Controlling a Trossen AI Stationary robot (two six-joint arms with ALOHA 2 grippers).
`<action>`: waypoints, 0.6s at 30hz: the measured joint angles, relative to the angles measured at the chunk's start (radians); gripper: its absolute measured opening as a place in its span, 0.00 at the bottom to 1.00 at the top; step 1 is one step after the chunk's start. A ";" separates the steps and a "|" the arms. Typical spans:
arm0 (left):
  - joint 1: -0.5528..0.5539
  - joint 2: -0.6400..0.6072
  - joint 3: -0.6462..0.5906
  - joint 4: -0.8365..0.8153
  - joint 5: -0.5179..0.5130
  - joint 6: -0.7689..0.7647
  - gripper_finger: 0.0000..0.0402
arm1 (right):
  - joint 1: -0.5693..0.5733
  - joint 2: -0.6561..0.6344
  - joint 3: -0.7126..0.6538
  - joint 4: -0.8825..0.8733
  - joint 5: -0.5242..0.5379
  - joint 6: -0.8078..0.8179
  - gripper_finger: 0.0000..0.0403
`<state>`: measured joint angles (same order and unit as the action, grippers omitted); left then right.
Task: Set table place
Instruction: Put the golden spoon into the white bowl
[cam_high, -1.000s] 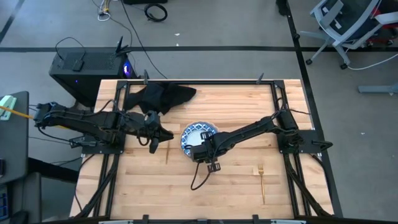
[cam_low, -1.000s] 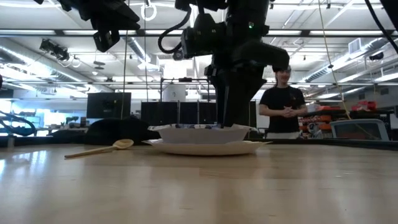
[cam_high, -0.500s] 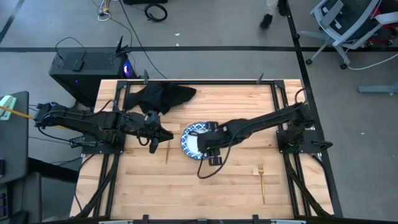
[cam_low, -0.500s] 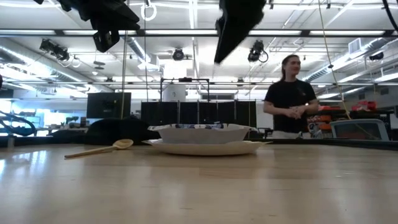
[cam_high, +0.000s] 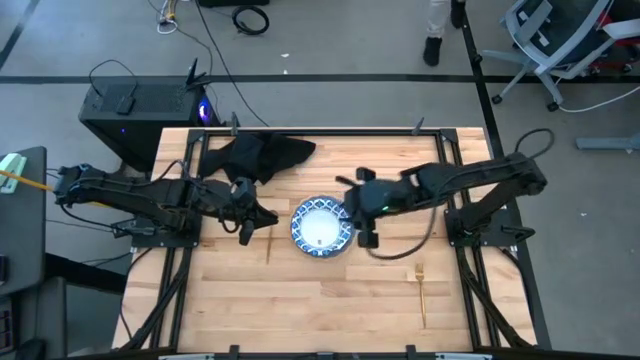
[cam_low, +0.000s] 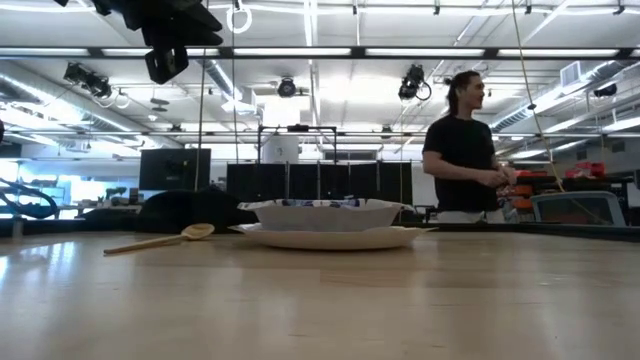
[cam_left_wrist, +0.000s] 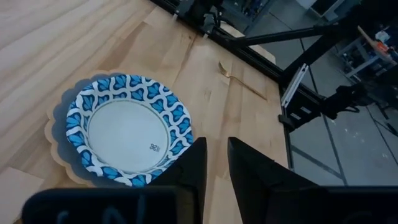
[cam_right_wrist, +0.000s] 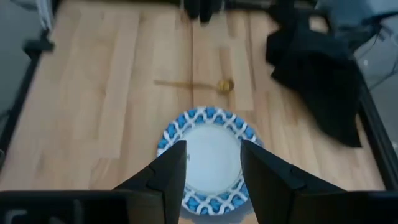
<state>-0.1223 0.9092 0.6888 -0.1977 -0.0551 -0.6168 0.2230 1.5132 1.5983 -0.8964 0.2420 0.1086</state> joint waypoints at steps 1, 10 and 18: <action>0.000 -0.005 0.000 -0.004 0.000 0.000 0.18 | 0.000 -0.023 -0.021 0.022 0.000 -0.003 0.39; -0.054 0.016 0.246 -0.346 -0.160 0.065 0.19 | 0.003 -0.230 -0.341 0.300 -0.016 0.064 0.36; -0.146 0.165 0.398 -0.710 -0.274 -0.259 0.18 | 0.024 -0.297 -0.428 0.366 -0.019 0.079 0.35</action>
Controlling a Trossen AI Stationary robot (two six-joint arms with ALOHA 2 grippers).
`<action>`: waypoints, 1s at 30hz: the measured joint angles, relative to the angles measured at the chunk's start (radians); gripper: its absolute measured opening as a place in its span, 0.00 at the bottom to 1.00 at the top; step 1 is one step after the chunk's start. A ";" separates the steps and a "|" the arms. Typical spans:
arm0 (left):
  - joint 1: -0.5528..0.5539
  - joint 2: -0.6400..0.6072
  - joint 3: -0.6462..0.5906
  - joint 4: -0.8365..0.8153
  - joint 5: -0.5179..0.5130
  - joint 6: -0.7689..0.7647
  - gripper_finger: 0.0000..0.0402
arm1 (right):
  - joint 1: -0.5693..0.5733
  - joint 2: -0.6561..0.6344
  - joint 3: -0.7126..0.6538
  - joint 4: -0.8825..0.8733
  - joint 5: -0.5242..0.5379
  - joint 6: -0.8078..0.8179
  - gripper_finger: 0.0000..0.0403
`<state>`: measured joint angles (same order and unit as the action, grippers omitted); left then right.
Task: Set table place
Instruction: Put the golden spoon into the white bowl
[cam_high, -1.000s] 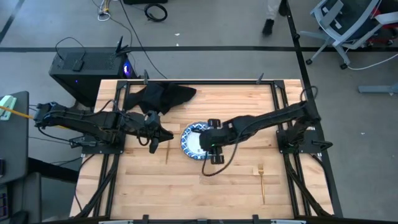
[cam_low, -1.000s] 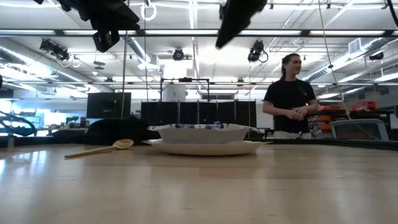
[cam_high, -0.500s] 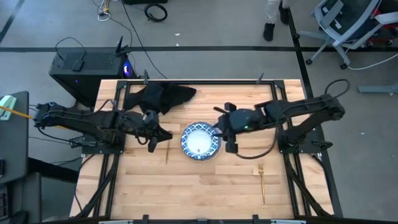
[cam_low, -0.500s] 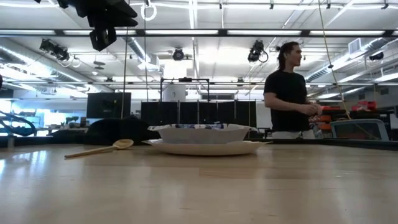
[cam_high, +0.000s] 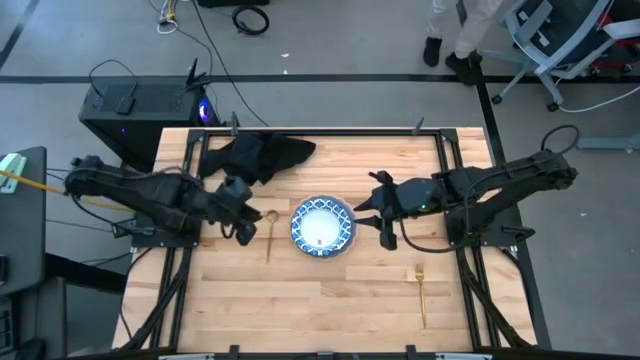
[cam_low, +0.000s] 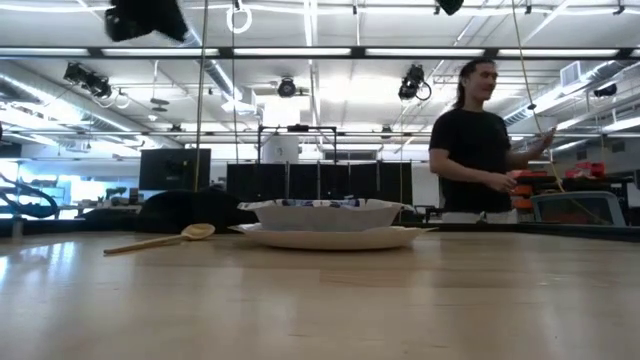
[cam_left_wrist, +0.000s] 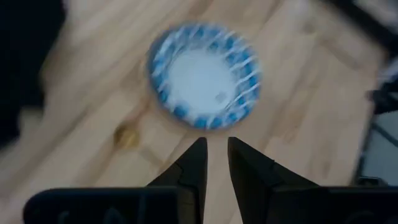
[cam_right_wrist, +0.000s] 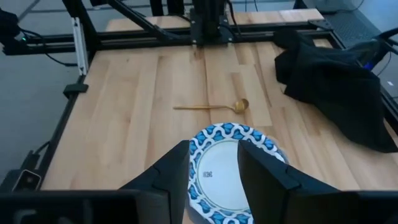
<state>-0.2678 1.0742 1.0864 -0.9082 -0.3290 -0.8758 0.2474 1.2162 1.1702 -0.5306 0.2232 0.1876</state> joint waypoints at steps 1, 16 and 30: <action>-0.006 0.025 0.002 -0.038 0.000 -0.063 0.18 | 0.000 -0.004 0.000 0.004 0.000 -0.004 0.35; 0.006 0.342 0.003 -0.145 0.108 -0.430 0.20 | 0.000 -0.058 0.000 0.029 -0.024 -0.026 0.35; 0.159 0.534 0.003 -0.058 0.170 -0.593 0.20 | 0.000 -0.061 0.000 0.029 -0.068 -0.026 0.32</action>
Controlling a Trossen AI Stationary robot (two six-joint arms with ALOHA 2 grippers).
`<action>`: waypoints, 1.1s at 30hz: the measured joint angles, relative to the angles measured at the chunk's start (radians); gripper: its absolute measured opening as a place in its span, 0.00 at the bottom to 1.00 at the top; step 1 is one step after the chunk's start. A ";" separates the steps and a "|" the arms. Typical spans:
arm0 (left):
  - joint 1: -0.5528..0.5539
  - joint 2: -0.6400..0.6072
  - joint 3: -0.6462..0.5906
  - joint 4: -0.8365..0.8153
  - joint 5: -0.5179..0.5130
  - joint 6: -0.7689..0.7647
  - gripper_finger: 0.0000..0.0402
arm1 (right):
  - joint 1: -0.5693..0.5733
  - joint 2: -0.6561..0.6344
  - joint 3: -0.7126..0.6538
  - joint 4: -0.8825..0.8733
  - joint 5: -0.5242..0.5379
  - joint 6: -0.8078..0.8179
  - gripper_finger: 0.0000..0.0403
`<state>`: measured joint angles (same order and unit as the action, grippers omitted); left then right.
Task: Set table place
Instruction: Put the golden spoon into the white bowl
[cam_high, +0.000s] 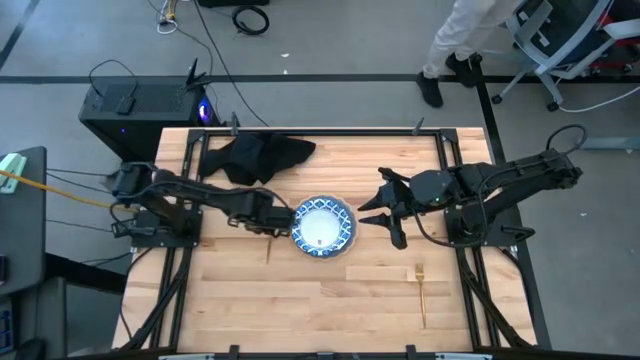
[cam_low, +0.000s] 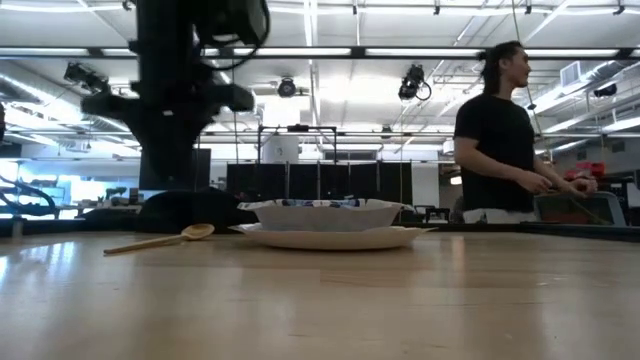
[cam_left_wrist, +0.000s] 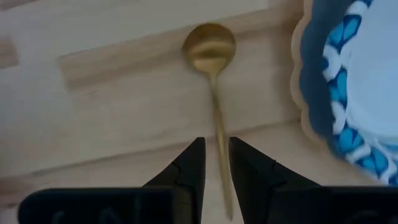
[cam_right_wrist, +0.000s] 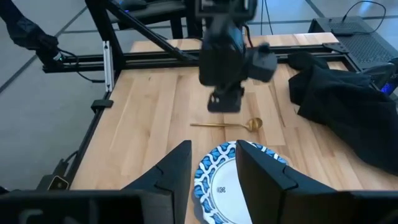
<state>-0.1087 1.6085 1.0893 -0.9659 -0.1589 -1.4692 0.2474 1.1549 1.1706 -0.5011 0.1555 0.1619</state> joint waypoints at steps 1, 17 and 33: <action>0.011 0.017 0.000 0.022 0.000 0.015 0.20 | 0.000 0.000 0.000 0.000 0.000 0.000 0.32; 0.101 0.185 0.000 0.111 0.058 0.095 0.17 | 0.000 0.000 0.000 0.000 0.000 0.003 0.32; 0.106 0.185 0.000 0.106 0.057 0.096 0.14 | 0.000 0.000 0.000 -0.007 0.000 0.003 0.32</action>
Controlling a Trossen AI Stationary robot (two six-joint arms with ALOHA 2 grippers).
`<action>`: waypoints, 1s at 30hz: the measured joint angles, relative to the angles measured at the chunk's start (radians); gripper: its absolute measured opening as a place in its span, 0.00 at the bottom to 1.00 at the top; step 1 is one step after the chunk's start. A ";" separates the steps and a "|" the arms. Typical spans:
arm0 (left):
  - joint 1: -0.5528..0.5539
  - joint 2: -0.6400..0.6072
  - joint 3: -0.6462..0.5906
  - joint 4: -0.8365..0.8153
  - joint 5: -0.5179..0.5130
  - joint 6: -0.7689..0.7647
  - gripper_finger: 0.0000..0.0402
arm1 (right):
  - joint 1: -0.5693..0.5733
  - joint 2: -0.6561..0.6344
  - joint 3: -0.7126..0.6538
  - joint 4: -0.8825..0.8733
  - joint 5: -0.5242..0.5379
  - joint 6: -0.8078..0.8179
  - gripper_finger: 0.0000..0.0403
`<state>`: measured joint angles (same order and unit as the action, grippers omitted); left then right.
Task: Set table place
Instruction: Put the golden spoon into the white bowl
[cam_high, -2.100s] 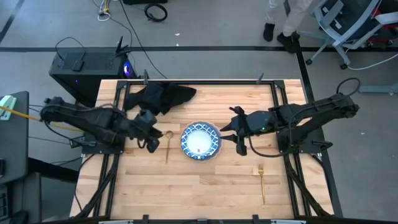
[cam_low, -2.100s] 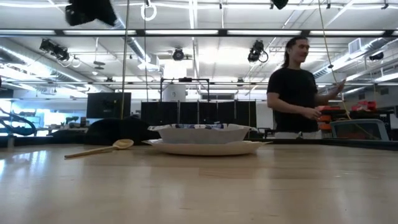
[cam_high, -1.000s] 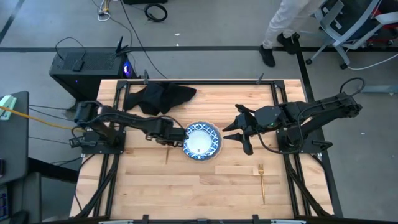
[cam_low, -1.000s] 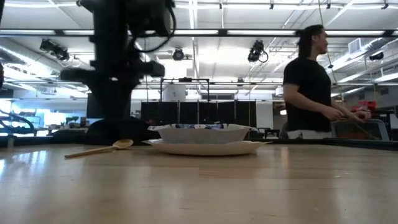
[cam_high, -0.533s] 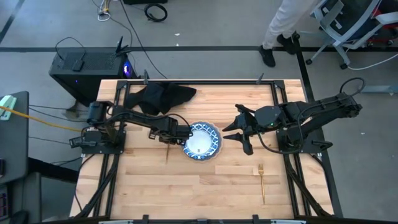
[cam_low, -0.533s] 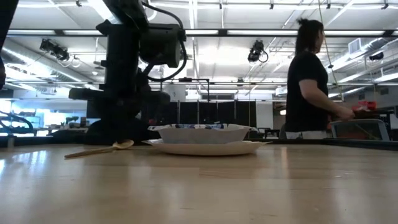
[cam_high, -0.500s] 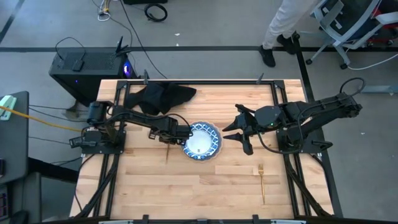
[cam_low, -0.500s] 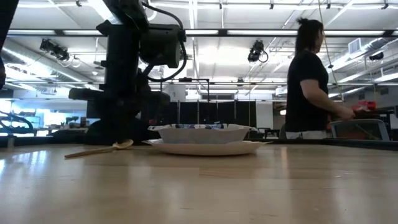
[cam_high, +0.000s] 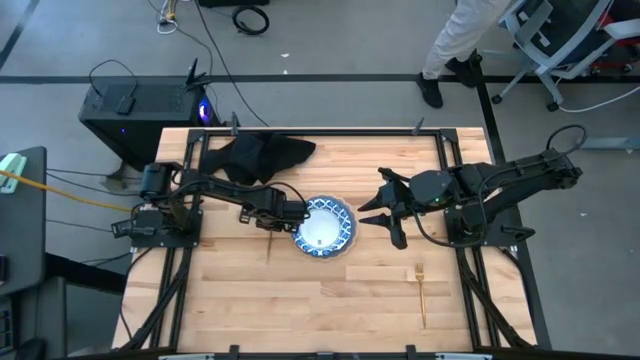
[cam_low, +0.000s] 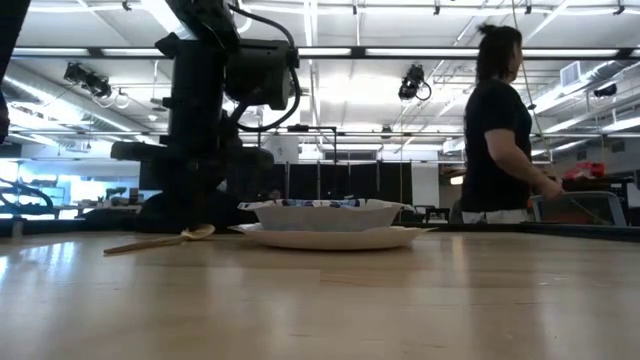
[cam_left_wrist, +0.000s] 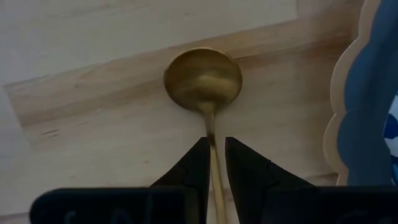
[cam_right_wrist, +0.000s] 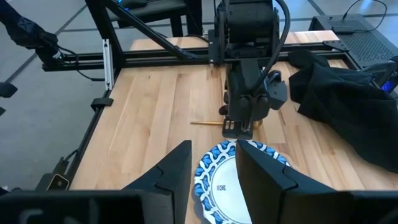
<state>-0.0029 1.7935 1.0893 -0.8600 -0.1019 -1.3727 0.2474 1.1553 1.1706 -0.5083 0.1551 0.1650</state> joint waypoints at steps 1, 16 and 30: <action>0.000 0.000 0.000 -0.001 -0.001 0.000 0.14 | 0.000 0.000 0.000 0.000 0.000 0.000 0.32; 0.006 0.065 0.003 0.017 0.011 0.057 0.11 | 0.000 0.000 0.000 0.000 0.000 0.000 0.32; 0.013 0.068 0.001 0.015 0.021 0.130 0.03 | 0.000 0.000 0.000 0.000 0.000 0.000 0.32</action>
<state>0.0098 1.8612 1.0904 -0.8448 -0.0807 -1.2429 0.2474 1.1553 1.1706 -0.5079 0.1547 0.1654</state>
